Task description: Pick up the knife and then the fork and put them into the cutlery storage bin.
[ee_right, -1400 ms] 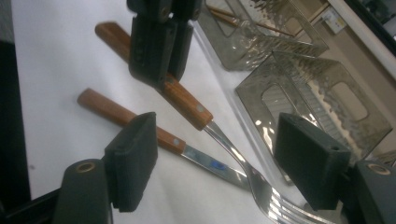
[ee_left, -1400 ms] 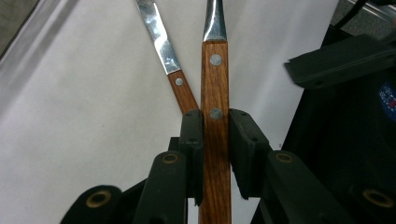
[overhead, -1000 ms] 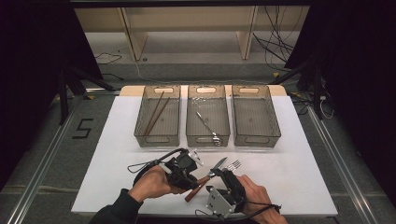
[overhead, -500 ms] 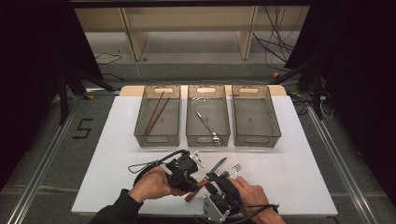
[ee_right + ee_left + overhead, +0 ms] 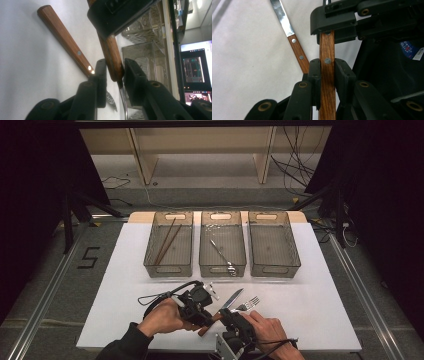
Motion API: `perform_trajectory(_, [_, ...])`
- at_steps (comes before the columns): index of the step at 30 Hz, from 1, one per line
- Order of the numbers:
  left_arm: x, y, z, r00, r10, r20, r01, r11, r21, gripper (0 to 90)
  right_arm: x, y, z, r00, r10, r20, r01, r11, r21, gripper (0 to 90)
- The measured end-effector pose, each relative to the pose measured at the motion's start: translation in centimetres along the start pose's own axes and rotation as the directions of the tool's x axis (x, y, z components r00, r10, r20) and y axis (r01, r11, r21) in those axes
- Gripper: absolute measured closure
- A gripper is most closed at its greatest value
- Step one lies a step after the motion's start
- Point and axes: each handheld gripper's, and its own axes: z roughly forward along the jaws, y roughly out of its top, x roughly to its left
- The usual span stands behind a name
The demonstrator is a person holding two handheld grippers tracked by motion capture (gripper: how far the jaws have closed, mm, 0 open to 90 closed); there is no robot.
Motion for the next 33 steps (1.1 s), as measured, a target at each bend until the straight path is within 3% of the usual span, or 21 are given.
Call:
perform_trajectory(6, [0.2,-0.1,0.0,0.9998,-0.009,0.016,0.009,1.0000,0.001,75.4,0.3,0.1,0.1,0.9959,-0.089,0.017,0.089,0.996,0.006,77.7])
perform_trajectory(11, [0.4,-0.1,-0.6,0.9997,-0.015,0.018,0.016,0.9991,-0.038,73.4,0.4,0.0,0.1,0.9956,-0.093,0.008,0.093,0.995,0.023,80.1])
perform_trajectory(13, [0.5,-0.2,-0.9,0.9994,-0.030,0.019,0.031,0.9984,-0.046,64.1,0.4,0.0,-0.1,0.9974,-0.071,0.007,0.071,0.997,0.033,80.4])
perform_trajectory(17, [1.0,-0.6,-1.9,0.9984,-0.057,0.006,0.057,0.9946,-0.086,49.3,0.1,-0.2,-0.2,0.9955,-0.094,0.014,0.093,0.995,0.032,80.5])
perform_trajectory(20, [1.4,-1.1,-2.7,0.9979,-0.065,-0.008,0.064,0.9925,-0.105,42.9,-0.1,-0.5,-0.3,0.9960,-0.086,0.025,0.085,0.996,0.038,80.5])
perform_trajectory(25, [2.3,-2.1,-4.6,0.9943,-0.100,-0.037,0.092,0.9818,-0.166,36.0,-0.8,-1.2,-0.6,0.9979,-0.056,0.032,0.054,0.998,0.045,80.5])
perform_trajectory(29, [2.9,-2.8,-5.7,0.9885,-0.137,-0.064,0.119,0.9661,-0.229,31.0,-1.7,-1.9,-0.9,0.9996,0.006,0.028,-0.008,0.998,0.055,80.5])
perform_trajectory(33, [3.2,-3.6,-5.6,0.9838,-0.159,-0.083,0.129,0.9488,-0.288,26.2,-2.9,-2.8,-1.3,0.9967,0.073,0.035,-0.075,0.996,0.053,80.5])
